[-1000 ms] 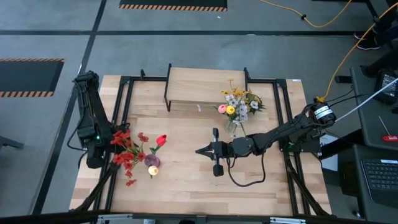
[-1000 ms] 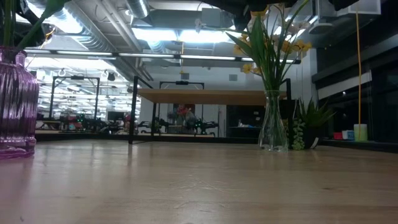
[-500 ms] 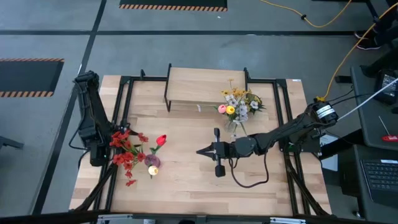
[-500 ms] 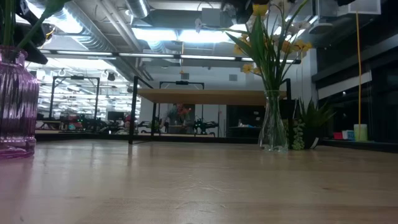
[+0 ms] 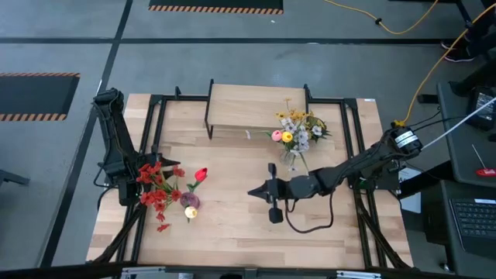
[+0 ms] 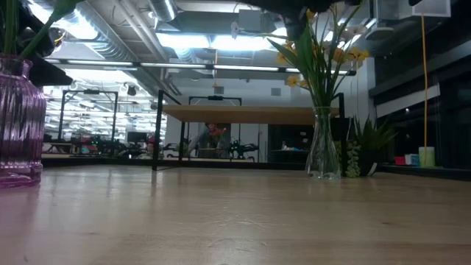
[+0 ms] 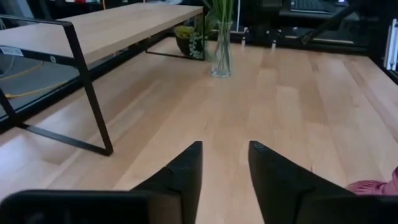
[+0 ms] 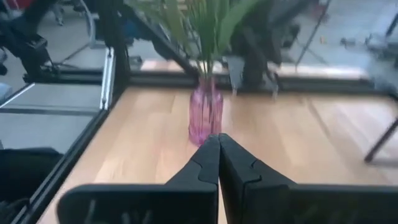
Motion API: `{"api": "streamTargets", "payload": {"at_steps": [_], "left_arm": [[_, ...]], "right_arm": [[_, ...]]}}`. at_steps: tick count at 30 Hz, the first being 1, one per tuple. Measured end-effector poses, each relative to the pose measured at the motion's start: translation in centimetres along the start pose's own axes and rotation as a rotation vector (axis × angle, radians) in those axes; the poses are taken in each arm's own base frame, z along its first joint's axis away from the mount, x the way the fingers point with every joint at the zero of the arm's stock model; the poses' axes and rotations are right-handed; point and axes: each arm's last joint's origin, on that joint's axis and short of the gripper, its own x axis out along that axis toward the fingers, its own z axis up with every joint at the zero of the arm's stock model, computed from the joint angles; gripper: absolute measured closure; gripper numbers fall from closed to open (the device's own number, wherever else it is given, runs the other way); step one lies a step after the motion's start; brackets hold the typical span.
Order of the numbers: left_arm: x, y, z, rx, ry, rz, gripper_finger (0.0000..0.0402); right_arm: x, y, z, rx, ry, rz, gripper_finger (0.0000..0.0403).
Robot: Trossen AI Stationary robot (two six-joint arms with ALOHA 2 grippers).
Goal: Pick and place flowers into a vace then onto a shelf
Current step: Put the transparent vase with flowers on the shelf
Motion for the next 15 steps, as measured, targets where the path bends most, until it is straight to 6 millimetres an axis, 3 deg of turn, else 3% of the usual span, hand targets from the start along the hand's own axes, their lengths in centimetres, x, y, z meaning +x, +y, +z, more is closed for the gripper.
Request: {"api": "streamTargets", "payload": {"at_steps": [6,11,15], "left_arm": [[0.0,0.0,0.0,0.016,-0.003,0.000,0.0337],[0.0,0.0,0.1,0.041,-0.051,0.003,0.0392],[0.0,0.0,0.2,0.042,-0.086,0.006,0.0398]], "right_arm": [[-1.8,1.0,-0.9,0.076,0.127,-0.182,0.0401],[-4.0,2.8,-0.9,0.119,0.136,-0.296,0.0401],[-5.1,3.7,-1.9,0.113,0.159,-0.405,0.0401]]}}
